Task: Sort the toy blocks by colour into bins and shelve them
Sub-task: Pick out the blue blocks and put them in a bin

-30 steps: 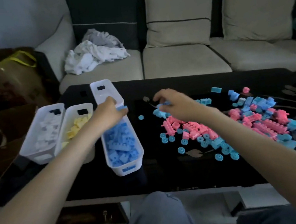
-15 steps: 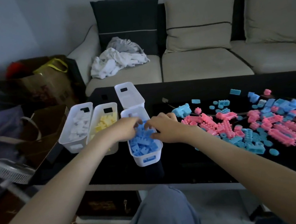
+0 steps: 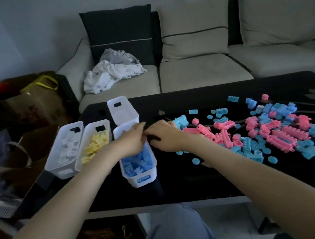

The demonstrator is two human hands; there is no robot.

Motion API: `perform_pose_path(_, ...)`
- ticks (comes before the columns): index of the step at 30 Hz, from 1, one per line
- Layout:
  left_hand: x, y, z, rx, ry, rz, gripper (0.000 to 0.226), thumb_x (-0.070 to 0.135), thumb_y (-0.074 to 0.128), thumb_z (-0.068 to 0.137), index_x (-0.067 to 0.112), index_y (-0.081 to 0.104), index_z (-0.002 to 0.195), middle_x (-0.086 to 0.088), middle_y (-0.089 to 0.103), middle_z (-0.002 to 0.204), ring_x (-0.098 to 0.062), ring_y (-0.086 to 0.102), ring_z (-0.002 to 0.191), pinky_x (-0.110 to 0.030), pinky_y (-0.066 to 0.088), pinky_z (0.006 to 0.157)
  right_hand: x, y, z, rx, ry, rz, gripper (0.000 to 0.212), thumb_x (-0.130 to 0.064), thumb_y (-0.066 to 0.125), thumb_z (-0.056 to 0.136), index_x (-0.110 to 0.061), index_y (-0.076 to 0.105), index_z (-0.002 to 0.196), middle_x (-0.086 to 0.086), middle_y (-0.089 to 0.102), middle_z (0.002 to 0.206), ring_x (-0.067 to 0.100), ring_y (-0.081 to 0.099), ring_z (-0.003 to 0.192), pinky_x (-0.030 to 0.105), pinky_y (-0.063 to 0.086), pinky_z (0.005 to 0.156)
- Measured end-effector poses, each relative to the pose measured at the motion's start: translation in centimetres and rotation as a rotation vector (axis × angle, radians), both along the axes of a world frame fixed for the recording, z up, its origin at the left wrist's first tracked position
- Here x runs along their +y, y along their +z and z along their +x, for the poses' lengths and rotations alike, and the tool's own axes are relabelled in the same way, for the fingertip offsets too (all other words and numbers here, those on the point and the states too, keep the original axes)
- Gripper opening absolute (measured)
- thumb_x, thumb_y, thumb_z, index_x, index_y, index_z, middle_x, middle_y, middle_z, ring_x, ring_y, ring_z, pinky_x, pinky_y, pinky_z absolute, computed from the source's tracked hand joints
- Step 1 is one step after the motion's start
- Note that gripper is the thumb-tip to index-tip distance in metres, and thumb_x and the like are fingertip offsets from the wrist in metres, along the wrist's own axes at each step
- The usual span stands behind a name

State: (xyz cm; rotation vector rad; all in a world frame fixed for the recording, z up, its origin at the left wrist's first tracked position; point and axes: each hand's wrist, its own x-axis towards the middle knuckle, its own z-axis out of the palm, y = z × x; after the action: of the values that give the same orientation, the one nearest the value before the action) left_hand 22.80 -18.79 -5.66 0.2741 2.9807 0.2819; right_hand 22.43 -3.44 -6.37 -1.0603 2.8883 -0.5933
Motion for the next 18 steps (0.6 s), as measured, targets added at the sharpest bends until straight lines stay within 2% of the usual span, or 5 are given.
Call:
perform_pose_path(5,7.8,0.8,-2.2,0.116,-0.132,0.119,0.051,0.011,0.04,0.097,0.006,0.026,0.146,-0.014,0.023,0.153,-0.03,0.03,0.138,-0.039,0.026,0.113,7.7,0.7,-1.9,-0.084,-0.204,0.054,0.044,-0.015,0.042,0.095,-0.018,0.042,0.139,0.007,0.046,0.14,0.025,0.043,0.128,0.04,0.035,0.106)
perform_pose_path(9,15.1,0.3,-4.1,0.083,-0.268,0.211,0.057,0.01,0.037,0.098,0.011,0.015,0.151,-0.014,0.023,0.154,-0.027,0.028,0.139,-0.037,0.029,0.112,15.9,-0.2,-3.8,-0.122,-0.403,0.101,0.045,-0.012,0.043,0.094,-0.017,0.043,0.139,0.007,0.044,0.143,0.024,0.043,0.129,0.035,0.036,0.106)
perform_pose_path(14,23.8,-0.1,-7.5,0.051,-0.421,0.225,0.052,0.011,0.035,0.099,0.019,0.024,0.149,-0.012,0.042,0.142,-0.025,0.05,0.119,-0.038,0.046,0.095,27.3,-1.3,-5.2,-0.132,-0.714,0.042,0.053,0.006,0.038,0.089,-0.017,0.047,0.136,0.011,0.049,0.137,0.028,0.053,0.115,0.033,0.044,0.093)
perform_pose_path(17,28.6,-1.2,-9.5,0.022,-0.492,0.21,0.054,0.01,0.036,0.098,0.023,0.025,0.149,-0.011,0.047,0.133,-0.027,0.056,0.105,-0.037,0.048,0.08,31.6,-2.5,-5.7,-0.195,-0.767,0.092,0.057,0.005,0.033,0.092,-0.024,0.042,0.14,0.009,0.047,0.138,0.024,0.055,0.099,0.033,0.045,0.079)
perform_pose_path(18,29.8,-1.7,-10.2,0.021,-0.502,0.203,0.057,0.008,0.036,0.097,0.025,0.023,0.149,-0.011,0.046,0.134,-0.028,0.055,0.106,-0.039,0.048,0.081,32.2,-3.1,-5.9,-0.2,-0.747,0.128,0.055,0.002,0.034,0.093,-0.026,0.041,0.141,0.009,0.045,0.14,0.024,0.054,0.101,0.032,0.044,0.08)
